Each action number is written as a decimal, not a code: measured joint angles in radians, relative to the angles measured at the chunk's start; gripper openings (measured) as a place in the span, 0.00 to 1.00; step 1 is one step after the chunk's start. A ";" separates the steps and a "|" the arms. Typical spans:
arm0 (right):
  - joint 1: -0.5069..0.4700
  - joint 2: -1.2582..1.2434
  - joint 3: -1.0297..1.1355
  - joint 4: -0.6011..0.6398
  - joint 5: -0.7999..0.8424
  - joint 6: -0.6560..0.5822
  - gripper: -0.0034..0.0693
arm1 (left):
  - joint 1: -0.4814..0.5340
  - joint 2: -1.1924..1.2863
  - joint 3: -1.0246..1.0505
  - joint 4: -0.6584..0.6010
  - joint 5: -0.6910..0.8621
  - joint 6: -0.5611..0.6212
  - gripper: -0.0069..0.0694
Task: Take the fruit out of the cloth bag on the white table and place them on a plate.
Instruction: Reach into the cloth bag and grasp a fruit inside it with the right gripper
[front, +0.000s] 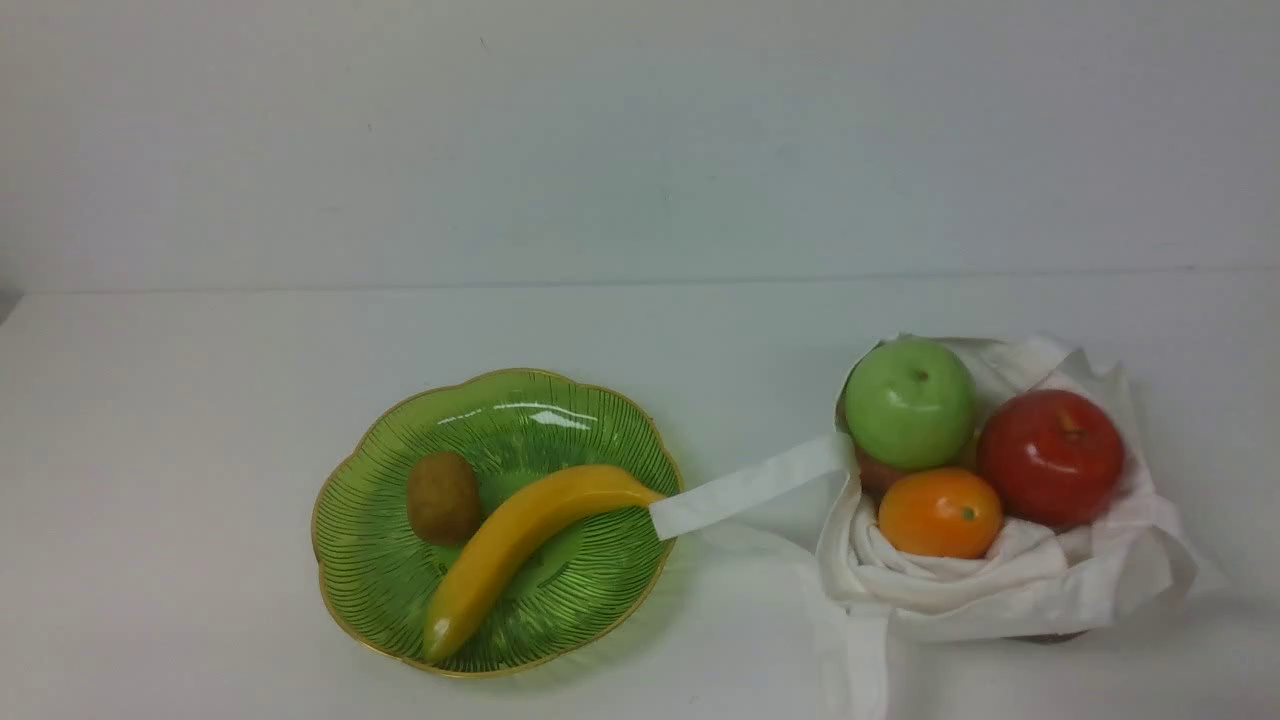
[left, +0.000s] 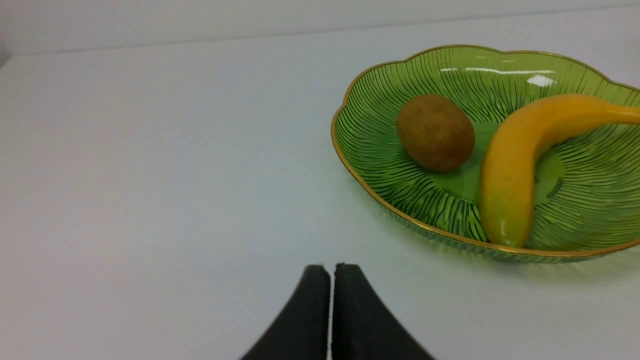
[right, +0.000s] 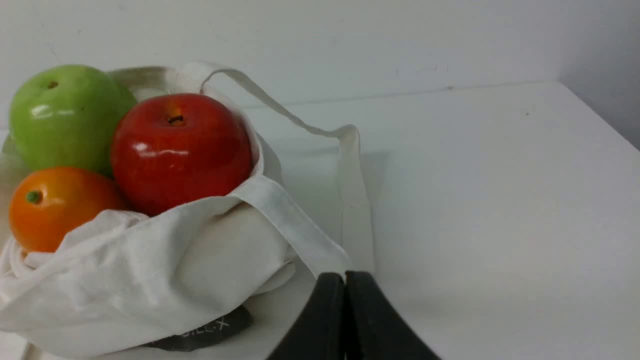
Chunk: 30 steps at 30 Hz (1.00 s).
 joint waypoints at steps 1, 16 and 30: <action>0.000 0.000 0.000 0.000 0.000 0.000 0.03 | 0.000 0.000 0.000 0.000 0.000 0.000 0.08; 0.000 0.000 0.000 0.000 0.000 0.000 0.03 | 0.000 0.000 0.000 0.000 0.000 0.000 0.08; 0.000 0.000 0.004 0.006 -0.033 0.015 0.03 | 0.000 0.000 0.000 0.000 0.000 0.000 0.08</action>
